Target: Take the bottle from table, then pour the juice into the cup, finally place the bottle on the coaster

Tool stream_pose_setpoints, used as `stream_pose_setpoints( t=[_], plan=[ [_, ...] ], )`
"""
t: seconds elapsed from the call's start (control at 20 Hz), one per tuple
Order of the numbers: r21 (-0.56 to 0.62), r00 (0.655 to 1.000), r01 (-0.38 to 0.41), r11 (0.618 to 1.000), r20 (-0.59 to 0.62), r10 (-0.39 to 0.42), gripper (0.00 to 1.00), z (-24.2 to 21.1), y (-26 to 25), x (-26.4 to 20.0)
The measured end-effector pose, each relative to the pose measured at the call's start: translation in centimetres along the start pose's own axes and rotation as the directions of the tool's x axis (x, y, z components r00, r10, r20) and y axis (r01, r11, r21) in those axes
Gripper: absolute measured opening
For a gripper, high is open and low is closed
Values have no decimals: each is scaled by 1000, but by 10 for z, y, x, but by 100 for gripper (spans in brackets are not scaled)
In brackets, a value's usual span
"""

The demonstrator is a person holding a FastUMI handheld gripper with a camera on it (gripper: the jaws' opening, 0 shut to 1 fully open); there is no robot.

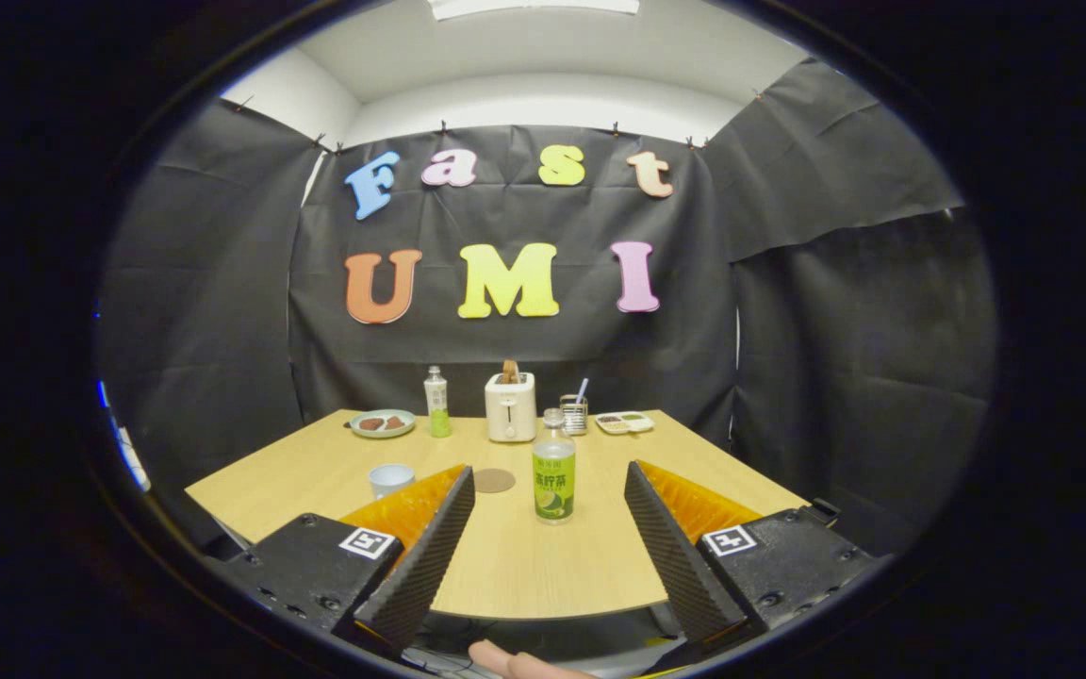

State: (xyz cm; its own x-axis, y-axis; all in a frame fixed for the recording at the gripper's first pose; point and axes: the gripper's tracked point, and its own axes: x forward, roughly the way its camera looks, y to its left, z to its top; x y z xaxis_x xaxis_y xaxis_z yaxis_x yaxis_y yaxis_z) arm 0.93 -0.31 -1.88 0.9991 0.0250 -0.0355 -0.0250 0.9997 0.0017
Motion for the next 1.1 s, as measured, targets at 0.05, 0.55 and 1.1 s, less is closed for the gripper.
stream_pose_setpoints(
  t=[0.05, 0.55, 1.1],
  plan=[
    [2, 1000, -8, 1000, -2, 8, 100, -2, 1, 1],
    [-17, 999, 22, 1000, -33, -23, 100, -28, -12, 55],
    [-101, 1000, -31, 994, 2, 32, 100, -50, -11, 186]
  ],
)
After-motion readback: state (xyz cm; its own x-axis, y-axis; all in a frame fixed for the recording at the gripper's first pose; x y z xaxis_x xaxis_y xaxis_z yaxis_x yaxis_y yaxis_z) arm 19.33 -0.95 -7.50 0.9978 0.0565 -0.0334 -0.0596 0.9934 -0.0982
